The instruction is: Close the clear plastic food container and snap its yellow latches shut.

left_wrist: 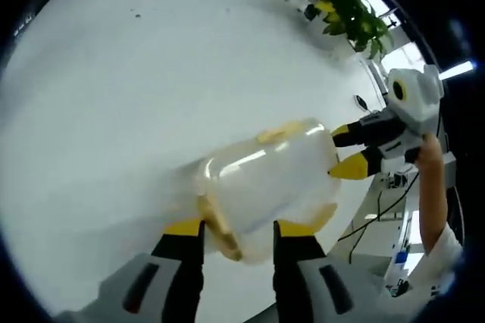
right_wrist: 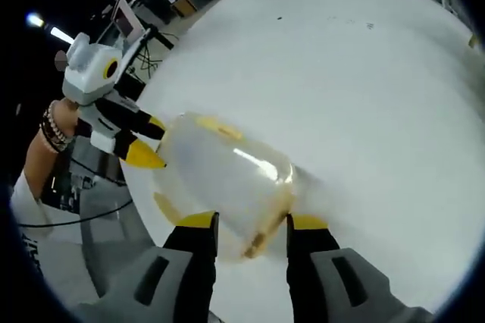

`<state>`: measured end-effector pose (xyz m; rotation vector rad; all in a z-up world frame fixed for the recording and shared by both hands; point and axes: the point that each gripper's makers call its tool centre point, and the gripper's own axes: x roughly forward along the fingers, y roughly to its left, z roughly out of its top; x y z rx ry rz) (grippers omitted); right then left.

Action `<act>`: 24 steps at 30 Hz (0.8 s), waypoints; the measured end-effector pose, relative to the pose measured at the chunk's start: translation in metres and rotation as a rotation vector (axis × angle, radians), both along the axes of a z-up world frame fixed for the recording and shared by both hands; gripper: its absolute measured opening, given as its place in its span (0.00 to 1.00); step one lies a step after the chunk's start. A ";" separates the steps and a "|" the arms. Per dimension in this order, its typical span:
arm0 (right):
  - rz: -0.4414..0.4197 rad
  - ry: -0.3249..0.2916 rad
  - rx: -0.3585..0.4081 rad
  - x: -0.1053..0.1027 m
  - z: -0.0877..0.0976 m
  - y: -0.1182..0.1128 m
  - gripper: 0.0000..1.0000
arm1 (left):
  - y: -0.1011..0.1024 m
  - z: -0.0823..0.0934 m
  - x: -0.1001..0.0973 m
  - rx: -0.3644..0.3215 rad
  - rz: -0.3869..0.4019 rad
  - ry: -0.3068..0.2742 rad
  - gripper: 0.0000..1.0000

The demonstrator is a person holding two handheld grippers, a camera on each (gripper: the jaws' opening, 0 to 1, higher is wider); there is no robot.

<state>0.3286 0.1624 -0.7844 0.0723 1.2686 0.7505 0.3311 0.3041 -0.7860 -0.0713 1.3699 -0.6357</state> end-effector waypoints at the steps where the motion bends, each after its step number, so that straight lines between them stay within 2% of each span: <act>1: 0.000 -0.001 -0.001 0.000 0.000 0.000 0.32 | 0.000 0.000 0.000 0.001 0.006 0.003 0.29; 12: 0.003 0.003 -0.007 0.001 -0.001 0.000 0.32 | -0.002 -0.002 0.002 0.008 0.012 0.019 0.28; 19: 0.011 -0.006 -0.002 0.002 0.000 0.001 0.32 | -0.002 -0.005 0.000 -0.026 0.024 0.038 0.25; 24: 0.011 -0.004 -0.004 0.002 0.000 0.000 0.32 | -0.002 -0.007 0.001 -0.026 0.002 0.033 0.25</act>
